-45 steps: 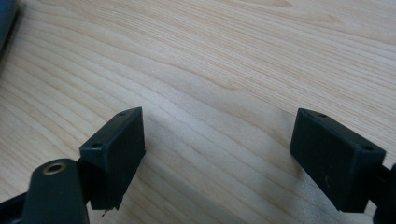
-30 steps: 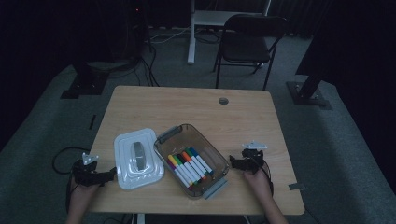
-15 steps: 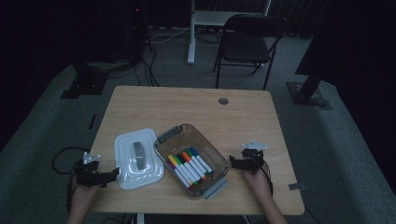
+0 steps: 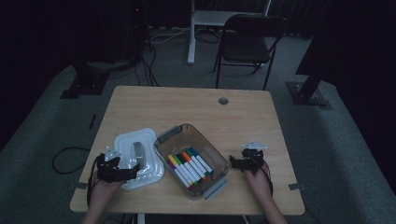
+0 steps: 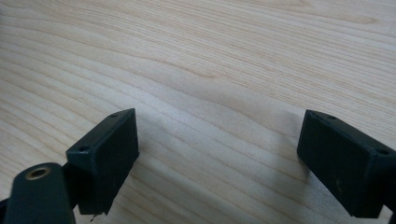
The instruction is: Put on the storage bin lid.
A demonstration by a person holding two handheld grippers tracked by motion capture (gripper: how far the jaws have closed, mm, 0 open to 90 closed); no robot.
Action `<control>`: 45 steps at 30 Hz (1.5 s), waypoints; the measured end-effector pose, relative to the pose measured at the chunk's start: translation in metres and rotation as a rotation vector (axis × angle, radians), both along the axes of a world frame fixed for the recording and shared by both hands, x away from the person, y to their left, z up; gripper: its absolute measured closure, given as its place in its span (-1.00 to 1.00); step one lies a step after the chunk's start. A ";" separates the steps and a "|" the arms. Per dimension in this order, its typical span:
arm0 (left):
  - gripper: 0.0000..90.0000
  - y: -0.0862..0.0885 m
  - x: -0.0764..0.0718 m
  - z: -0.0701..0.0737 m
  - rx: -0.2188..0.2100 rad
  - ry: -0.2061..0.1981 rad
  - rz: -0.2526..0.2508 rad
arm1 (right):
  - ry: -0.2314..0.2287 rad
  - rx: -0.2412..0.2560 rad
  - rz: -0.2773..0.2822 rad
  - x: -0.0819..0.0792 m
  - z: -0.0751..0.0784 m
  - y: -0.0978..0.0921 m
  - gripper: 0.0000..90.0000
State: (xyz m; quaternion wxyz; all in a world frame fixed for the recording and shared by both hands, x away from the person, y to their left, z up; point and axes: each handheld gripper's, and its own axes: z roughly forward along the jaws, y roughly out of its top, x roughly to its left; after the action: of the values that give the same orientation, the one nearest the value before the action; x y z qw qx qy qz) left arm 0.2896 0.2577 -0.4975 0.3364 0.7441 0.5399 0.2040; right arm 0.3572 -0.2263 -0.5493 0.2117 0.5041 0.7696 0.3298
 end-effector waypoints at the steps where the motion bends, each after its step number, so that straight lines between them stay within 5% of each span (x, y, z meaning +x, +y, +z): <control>1: -0.98 -0.003 0.002 0.000 0.001 -0.003 0.002 | 0.000 0.000 0.000 0.000 0.000 0.000 -0.73; 9: -0.83 -0.018 0.014 -0.011 0.010 0.006 0.014 | 0.000 0.000 0.000 0.000 0.000 0.000 -0.73; 11: -0.62 -0.021 0.018 -0.014 0.005 0.010 0.013 | 0.000 -0.001 0.000 0.000 0.000 0.000 -0.73; 13: -0.62 -0.024 0.022 -0.017 0.015 0.010 0.017 | 0.000 -0.001 -0.002 0.000 0.000 0.000 -0.73; 14: -0.38 -0.025 0.024 -0.018 0.014 0.009 0.025 | 0.001 -0.001 -0.005 0.000 0.000 0.000 -0.73; 16: -0.23 -0.026 0.030 -0.021 0.028 0.018 0.041 | 0.001 -0.001 -0.005 0.000 0.000 0.000 -0.73; 26: 0.30 -0.030 0.038 -0.025 0.028 0.022 0.032 | 0.000 -0.001 -0.005 0.000 0.000 0.001 -0.73; 35: 0.47 -0.007 0.021 -0.024 0.029 -0.002 0.056 | 0.000 0.004 0.003 0.000 0.000 -0.001 -0.73; 41: 0.16 0.008 0.020 -0.027 0.030 0.007 0.097 | -0.006 0.053 0.049 -0.004 0.005 -0.003 -0.73; 45: 0.17 0.007 0.022 -0.030 0.044 0.006 0.088 | -0.046 0.072 0.088 -0.009 0.013 -0.001 -0.73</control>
State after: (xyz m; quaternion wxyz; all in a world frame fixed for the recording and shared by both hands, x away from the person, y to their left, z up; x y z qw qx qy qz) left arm 0.3113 0.2643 -0.5271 0.3089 0.7274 0.5687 0.2281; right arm 0.3483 -0.2270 -0.5366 0.1963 0.4696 0.7736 0.3776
